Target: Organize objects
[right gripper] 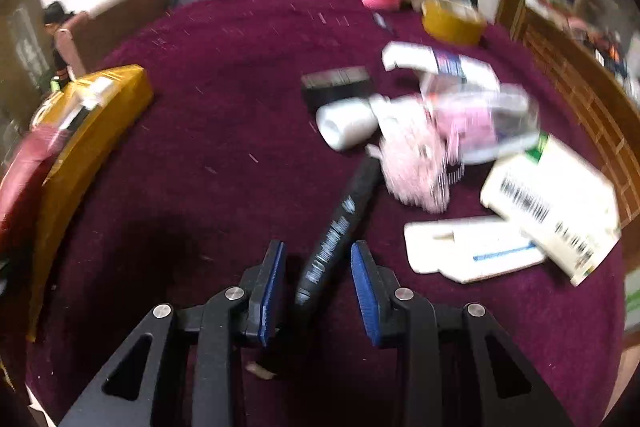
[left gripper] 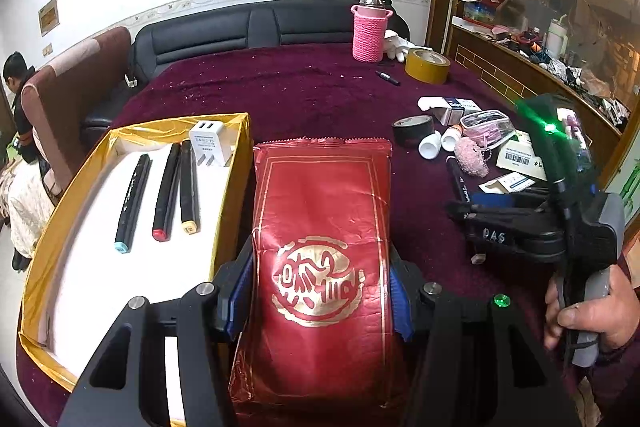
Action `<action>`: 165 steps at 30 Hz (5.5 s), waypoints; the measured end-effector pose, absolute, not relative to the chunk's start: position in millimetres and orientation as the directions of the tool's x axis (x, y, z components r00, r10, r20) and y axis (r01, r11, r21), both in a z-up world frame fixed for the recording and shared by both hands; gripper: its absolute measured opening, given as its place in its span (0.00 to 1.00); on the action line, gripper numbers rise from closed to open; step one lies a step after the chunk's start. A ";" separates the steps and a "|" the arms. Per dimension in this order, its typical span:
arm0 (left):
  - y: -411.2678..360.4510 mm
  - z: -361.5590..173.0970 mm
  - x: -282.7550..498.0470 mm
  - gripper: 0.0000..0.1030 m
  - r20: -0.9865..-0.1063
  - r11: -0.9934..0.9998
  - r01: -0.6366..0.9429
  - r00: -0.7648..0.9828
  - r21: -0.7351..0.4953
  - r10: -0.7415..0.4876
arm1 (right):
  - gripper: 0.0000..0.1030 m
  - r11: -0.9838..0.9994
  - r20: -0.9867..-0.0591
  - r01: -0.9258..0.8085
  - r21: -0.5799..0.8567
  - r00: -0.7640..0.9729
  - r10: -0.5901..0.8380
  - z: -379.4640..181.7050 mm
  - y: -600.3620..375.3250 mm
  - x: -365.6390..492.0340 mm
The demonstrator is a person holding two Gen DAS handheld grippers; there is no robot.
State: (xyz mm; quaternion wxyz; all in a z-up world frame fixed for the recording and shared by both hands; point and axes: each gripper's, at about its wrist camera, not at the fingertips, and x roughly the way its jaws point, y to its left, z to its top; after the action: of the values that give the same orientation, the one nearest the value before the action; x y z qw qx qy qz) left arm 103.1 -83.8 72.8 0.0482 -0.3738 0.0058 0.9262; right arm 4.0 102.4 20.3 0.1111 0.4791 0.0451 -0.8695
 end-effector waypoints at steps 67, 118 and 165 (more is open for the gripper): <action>-326.8 55.4 -11.5 0.54 -0.809 -0.978 0.202 -0.583 -0.054 -0.076 | 0.17 -0.692 -0.686 0.265 0.671 -0.131 -0.716 46.1 -161.5 -82.7; -82.4 134.5 61.6 0.97 -0.671 -0.941 -0.219 -0.660 -0.257 0.337 | 0.87 -0.913 -0.585 0.190 0.360 -0.717 -0.380 110.8 150.9 16.4; 50.8 16.4 -149.4 0.91 -0.832 -0.926 -0.366 -0.482 -0.095 0.275 | 0.95 -0.562 -0.454 0.018 0.827 -0.569 -0.685 16.4 326.2 -111.4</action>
State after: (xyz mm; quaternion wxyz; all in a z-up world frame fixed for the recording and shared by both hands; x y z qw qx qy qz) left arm -149.4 50.8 16.4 0.1864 -0.4734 0.0476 0.8596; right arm -111.4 326.2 16.4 0.2241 0.4062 -0.4106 -0.7849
